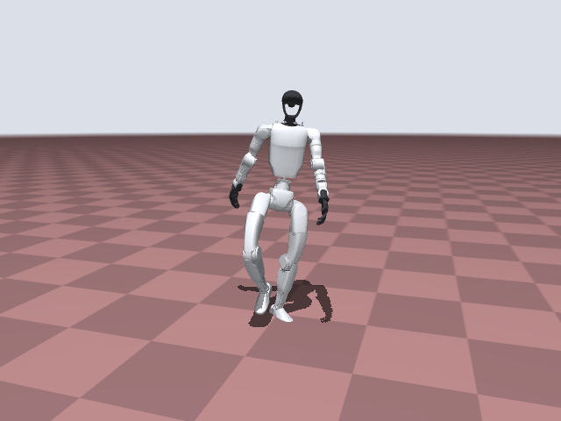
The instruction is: Upper body actions
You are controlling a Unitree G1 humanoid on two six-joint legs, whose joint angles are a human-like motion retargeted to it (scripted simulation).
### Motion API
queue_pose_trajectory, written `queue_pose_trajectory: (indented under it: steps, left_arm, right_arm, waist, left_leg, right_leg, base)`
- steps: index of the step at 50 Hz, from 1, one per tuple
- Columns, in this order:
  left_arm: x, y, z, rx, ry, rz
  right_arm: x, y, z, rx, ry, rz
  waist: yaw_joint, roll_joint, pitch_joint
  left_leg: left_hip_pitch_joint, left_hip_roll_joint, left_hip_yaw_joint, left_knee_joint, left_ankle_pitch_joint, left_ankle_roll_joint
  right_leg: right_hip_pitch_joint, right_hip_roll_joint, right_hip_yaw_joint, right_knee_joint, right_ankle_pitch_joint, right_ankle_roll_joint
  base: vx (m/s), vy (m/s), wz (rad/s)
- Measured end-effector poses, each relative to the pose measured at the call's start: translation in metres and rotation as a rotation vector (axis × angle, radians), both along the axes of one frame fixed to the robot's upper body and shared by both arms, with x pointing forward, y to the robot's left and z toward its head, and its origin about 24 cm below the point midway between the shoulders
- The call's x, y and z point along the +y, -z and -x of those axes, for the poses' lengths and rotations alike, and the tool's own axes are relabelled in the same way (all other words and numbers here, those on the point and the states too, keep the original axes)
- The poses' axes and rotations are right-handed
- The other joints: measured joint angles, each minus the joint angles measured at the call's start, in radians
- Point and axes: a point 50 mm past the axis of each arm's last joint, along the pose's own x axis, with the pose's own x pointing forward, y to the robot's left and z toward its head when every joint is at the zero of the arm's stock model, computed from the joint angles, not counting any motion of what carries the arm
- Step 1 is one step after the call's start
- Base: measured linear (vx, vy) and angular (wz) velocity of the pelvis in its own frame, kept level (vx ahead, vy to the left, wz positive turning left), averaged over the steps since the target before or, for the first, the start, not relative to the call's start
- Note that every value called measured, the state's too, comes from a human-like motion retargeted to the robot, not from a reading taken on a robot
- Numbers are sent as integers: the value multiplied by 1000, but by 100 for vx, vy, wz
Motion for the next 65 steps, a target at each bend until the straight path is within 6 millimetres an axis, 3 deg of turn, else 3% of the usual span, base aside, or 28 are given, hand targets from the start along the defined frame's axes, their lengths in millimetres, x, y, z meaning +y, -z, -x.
queue_pose_trajectory:
  steps: [3,6,10,13,24,30,33,40,47,50,53,57,60,65]
  left_arm:
    - [-3,-18,-21,-102,-19,19]
    - [-6,-25,-28,-149,-24,24]
    - [-8,-19,-23,-138,-6,15]
    - [-10,-8,-10,-87,16,20]
    - [-20,51,76,201,10,96]
    - [-19,73,127,347,9,95]
    - [-15,78,143,398,9,103]
    - [-10,87,179,492,-22,119]
    - [0,95,233,583,-135,146]
    - [-3,97,257,619,-224,179]
    - [-2,96,287,670,-284,193]
    - [1,92,332,800,-279,177]
    - [2,85,367,918,-279,176]
    - [-11,68,420,1116,-291,245]
  right_arm:
    - [-2,-3,6,4,34,28]
    - [-2,-3,7,6,63,36]
    - [3,1,0,-7,66,8]
    - [10,8,-13,-40,39,-37]
    - [23,27,-64,-212,-17,-123]
    - [28,32,-81,-289,1,-139]
    - [28,34,-94,-313,-8,-148]
    - [32,35,-96,-307,-1,-135]
    - [42,37,-115,-312,37,-122]
    - [44,38,-136,-340,57,-88]
    - [52,39,-170,-411,112,-73]
    - [75,33,-240,-563,115,-179]
    - [98,18,-299,-701,61,-310]
    - [127,-23,-384,-958,10,-467]
  waist:
    - [-48,0,16]
    - [-68,7,25]
    - [-74,15,17]
    - [-71,7,12]
    - [24,-20,-72]
    - [68,-34,-139]
    - [110,-69,-153]
    - [151,-112,-188]
    - [211,-113,-224]
    - [198,-104,-205]
    - [207,-107,-173]
    - [242,-136,-127]
    - [286,-137,-71]
    - [407,-119,-10]
  left_leg:
    - [-1,3,-14,12,-3,11]
    - [5,15,-11,21,-9,16]
    - [3,28,-7,32,-17,18]
    - [7,21,-5,40,-28,24]
    - [35,-47,56,-13,-33,14]
    - [22,-76,87,-47,-27,-3]
    - [18,-113,119,-54,-30,-12]
    - [9,-147,117,-51,-30,-49]
    - [-5,-125,136,-32,-31,-92]
    - [-17,-99,131,21,-35,-104]
    - [-45,-68,142,148,2,-107]
    - [-223,43,105,559,192,-106]
    - [-396,104,31,873,294,-13]
    - [-661,303,49,1345,140,43]
  right_leg:
    - [-131,-7,25,90,-5,-5]
    - [-206,-5,21,119,-20,-27]
    - [-223,13,2,76,-30,-41]
    - [-160,27,-7,-10,-14,-20]
    - [210,106,25,-448,137,139]
    - [388,190,118,-735,224,229]
    - [461,207,199,-870,209,255]
    - [596,210,189,-1150,-60,231]
    - [582,250,239,-1225,-101,169]
    - [589,255,239,-1223,-108,155]
    - [607,248,250,-1217,-116,140]
    - [620,212,261,-1209,-122,126]
    - [645,214,256,-1205,-120,109]
    - [658,233,279,-1192,-121,75]
  base:
    - [3,5,25]
    - [4,1,-1]
    - [5,-2,-3]
    - [0,0,0]
    - [3,-2,-25]
    - [-1,-10,-35]
    - [-4,-15,-54]
    - [-5,-18,-10]
    - [-9,-20,-33]
    - [-19,-15,27]
    - [-20,-15,22]
    - [-28,-20,21]
    - [-23,-21,13]
    - [-17,-13,-26]
